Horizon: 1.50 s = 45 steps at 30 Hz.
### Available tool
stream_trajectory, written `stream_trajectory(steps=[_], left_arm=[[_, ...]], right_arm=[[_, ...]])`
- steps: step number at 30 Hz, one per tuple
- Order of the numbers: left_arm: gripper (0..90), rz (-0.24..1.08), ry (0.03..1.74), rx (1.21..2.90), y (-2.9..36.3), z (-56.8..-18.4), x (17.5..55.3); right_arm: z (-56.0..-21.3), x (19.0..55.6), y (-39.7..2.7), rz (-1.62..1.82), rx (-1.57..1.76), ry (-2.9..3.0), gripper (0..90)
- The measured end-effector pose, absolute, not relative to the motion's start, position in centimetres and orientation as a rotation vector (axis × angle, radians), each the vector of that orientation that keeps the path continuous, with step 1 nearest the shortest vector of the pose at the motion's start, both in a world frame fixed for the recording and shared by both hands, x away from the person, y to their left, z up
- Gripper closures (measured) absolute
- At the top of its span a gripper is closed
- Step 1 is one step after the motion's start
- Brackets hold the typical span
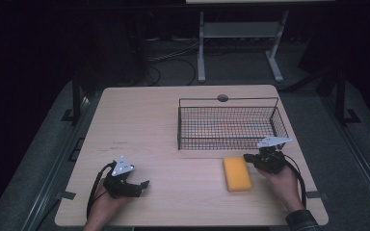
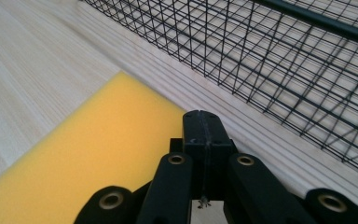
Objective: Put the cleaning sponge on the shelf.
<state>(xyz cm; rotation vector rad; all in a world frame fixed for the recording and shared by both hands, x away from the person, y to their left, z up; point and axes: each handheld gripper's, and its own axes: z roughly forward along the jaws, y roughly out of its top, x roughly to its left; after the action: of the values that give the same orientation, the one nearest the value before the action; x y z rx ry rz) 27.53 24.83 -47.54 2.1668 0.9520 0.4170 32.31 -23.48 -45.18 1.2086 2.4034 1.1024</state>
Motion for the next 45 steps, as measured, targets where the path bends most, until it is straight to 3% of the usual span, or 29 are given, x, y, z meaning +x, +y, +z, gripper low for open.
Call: stream_trajectory(steps=[45], left_arm=[[13.1,0.417,0.952,2.168,24.8,-47.5,27.5]], right_arm=[[-45.0,32.0,-18.9,1.169,1.029,2.564,89.6]])
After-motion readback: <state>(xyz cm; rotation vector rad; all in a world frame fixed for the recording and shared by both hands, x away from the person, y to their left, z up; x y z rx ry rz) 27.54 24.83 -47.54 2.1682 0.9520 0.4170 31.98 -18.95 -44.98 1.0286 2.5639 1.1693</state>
